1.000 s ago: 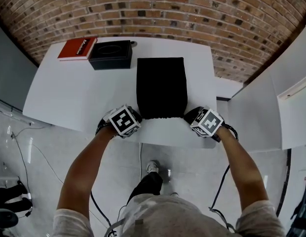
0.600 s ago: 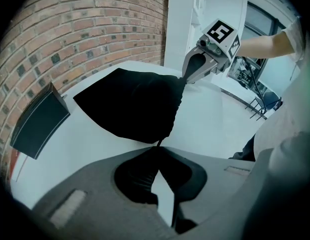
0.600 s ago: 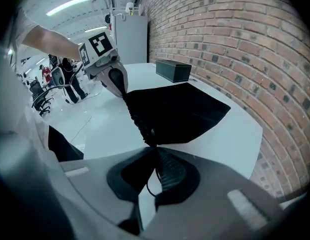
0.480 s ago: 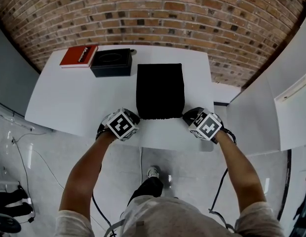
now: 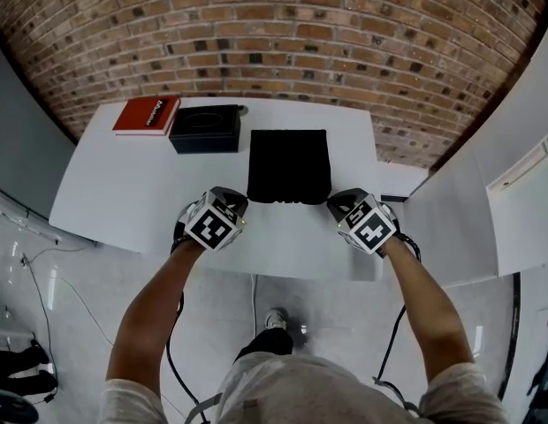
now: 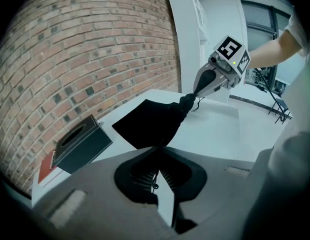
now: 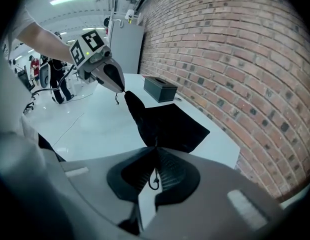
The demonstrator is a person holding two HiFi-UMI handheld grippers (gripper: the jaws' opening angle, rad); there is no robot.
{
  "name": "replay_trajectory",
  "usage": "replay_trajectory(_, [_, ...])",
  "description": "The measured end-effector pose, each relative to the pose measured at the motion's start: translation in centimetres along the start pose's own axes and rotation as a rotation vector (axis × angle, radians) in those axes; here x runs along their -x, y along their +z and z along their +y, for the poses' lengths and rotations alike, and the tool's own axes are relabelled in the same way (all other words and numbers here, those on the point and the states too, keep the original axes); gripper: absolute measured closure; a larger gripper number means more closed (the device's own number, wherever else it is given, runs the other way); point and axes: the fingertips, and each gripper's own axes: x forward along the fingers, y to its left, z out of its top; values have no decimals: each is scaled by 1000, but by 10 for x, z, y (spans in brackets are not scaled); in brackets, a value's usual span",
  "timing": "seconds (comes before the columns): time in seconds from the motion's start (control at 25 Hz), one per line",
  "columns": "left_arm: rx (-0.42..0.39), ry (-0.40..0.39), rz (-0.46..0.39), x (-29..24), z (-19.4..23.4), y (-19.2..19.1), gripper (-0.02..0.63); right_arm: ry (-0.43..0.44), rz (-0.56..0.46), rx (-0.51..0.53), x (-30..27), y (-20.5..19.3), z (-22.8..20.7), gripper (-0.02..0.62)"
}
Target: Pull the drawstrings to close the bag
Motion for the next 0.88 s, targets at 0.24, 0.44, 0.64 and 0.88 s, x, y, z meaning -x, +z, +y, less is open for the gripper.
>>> replay_trajectory(0.24, [-1,61,-79,19,26,29,598,-69,-27,-15,15,31,-17,586])
replay_trajectory(0.44, [8,91,-139,31,44,47,598,-138,-45,-34,22,51,-31,586])
replay_trajectory(0.64, [-3,119,-187,42,58,64,598,-213,-77,-77,34,70,-45,586])
replay_trajectory(0.88, [3,157,-273,57,71,91,598,-289,-128,-143,52,84,-63,586])
